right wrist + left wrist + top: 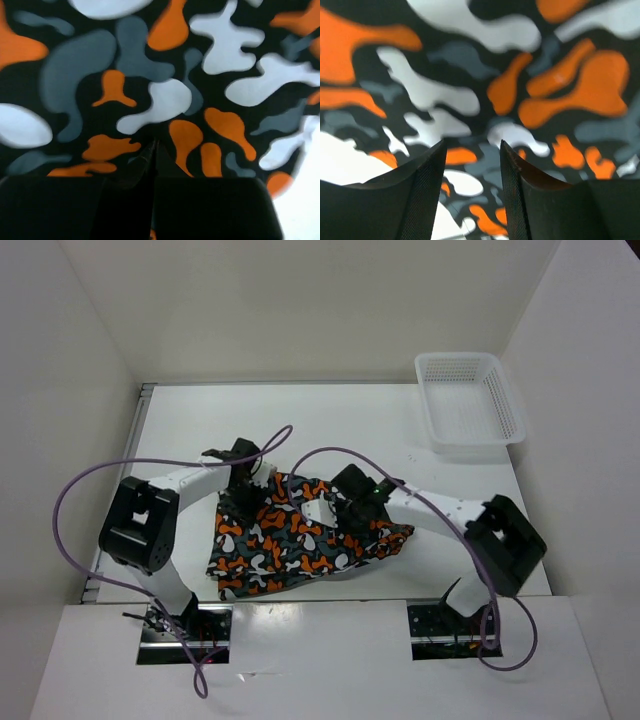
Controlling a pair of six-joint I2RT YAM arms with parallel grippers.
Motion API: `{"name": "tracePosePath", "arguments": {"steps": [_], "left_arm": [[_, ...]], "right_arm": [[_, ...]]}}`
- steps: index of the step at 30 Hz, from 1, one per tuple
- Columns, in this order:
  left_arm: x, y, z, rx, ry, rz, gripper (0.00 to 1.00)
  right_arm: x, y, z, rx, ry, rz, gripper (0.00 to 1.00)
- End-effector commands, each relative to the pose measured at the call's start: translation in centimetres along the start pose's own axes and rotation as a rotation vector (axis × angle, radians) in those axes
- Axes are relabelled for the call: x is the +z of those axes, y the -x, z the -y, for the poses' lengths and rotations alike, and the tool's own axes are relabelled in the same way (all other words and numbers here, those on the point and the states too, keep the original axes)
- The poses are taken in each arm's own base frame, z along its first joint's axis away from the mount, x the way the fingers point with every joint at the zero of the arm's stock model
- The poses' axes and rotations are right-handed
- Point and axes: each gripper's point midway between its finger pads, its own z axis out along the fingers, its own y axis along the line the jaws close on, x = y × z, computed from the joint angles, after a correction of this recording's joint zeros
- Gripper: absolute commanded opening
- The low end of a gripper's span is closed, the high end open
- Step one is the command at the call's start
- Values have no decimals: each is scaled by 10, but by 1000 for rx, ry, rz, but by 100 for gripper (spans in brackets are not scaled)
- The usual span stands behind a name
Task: Fold and stack the shorts
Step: Fold the shorts
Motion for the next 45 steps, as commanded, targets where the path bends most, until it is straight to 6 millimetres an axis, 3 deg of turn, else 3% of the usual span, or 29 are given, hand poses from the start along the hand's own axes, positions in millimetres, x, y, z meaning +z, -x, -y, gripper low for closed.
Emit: {"name": "tracePosePath", "arguments": {"steps": [1,3,6,8,9,10,11,12,13,15,16,17,18,19,20,21,22,23,25,26,27,29,30,31,32,34,36,39,45], "left_arm": [[18,19,-19,-19,57,27,55],[20,39,-30,-43,64,55,55],[34,56,-48,-80,80,48,55],[37,82,-65,-101,112,98,55],[38,88,-68,-101,122,104,55],[46,96,-72,-102,131,106,55],[39,118,-82,-113,152,153,55],[44,125,-90,-124,155,154,55],[42,136,-92,-124,158,175,55],[28,167,-115,-154,193,249,55],[34,174,-119,-155,202,249,55],[32,179,-130,-171,218,256,55],[33,185,-139,-182,241,263,55],[13,204,-150,-196,255,320,55],[0,212,-151,-195,260,349,59],[-14,222,-144,-185,219,387,61],[-27,225,-137,-177,191,413,64],[-59,228,-130,-166,174,476,66],[-80,220,-115,-151,125,503,70],[-93,204,-107,-149,114,501,70],[-95,192,-103,-151,111,483,70],[-105,157,-97,-168,98,439,70],[-79,119,-92,-183,97,335,68],[-71,95,-102,-210,147,283,67],[-71,74,-107,-229,180,262,65],[-47,21,-112,-270,215,141,64],[-48,12,-119,-300,224,150,64],[-50,20,-128,-319,233,204,64],[-31,20,-128,-301,257,211,67]], "right_arm": [[13,-4,26,117,8,9,0],[30,-22,36,208,24,-29,0],[41,-27,77,277,-45,-6,0],[48,-33,91,274,-92,-41,0],[48,-28,110,255,-136,-36,0],[58,-41,118,270,-150,-79,0],[63,-40,127,284,-171,-84,0],[58,-33,155,317,-232,-58,0],[70,-46,162,352,-233,-83,0],[64,-41,203,358,-342,-79,0],[74,-44,212,367,-366,-88,0],[71,-46,224,377,-414,-105,0],[62,-33,248,380,-474,-75,0],[59,-29,257,420,-504,-59,0],[43,-11,278,437,-555,-6,0],[37,-5,285,455,-572,16,1],[28,4,290,475,-585,53,7],[5,21,295,472,-598,108,22],[-18,35,291,469,-586,148,35],[-40,43,287,461,-594,173,38],[-48,48,280,435,-573,185,42],[-65,40,252,379,-514,154,43],[-67,38,239,351,-480,149,43],[-55,19,212,343,-419,90,43],[-69,15,204,283,-419,81,43],[-67,3,184,243,-386,46,43],[-62,-22,163,255,-343,-5,43],[-59,-33,154,264,-323,-27,43],[-55,-47,145,248,-312,-75,44]]}}
